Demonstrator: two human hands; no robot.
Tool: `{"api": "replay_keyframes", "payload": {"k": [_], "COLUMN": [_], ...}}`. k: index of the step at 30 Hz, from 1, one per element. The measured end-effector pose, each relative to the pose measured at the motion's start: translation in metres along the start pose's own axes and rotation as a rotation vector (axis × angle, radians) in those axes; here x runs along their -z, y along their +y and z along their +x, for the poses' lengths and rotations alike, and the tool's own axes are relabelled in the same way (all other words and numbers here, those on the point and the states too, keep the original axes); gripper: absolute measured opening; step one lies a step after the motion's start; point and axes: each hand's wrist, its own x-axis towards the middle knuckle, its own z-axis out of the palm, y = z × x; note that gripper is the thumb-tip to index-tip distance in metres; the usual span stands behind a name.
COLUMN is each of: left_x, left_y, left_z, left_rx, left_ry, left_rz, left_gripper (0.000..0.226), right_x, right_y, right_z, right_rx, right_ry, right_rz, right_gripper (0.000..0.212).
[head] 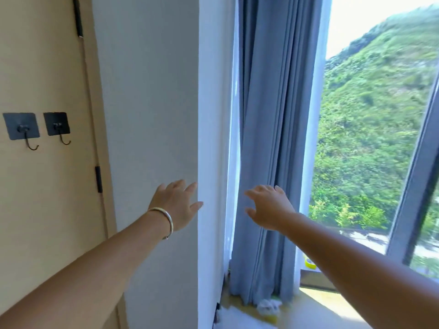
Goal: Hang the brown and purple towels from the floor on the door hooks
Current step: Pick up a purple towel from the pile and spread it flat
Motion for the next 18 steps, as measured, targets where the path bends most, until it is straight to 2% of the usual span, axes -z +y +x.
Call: {"api": "replay_keyframes", "payload": {"k": [9, 18], "left_x": [-0.017, -0.003], "left_y": [0.195, 0.425], "left_z": [0.069, 0.072], "left_rx": [-0.3, -0.619], "left_ry": [-0.025, -0.014], "left_rz": [-0.207, -0.435], "left_gripper": [0.061, 0.062], "right_x": [0.016, 0.04], "right_y": [0.156, 0.291], "right_z": [-0.094, -0.256], "right_rx": [-0.331, -0.723], "right_ry": [0.007, 0.059], "right_rz": [-0.043, -0.097], "right_gripper": [0.049, 0.05]}}
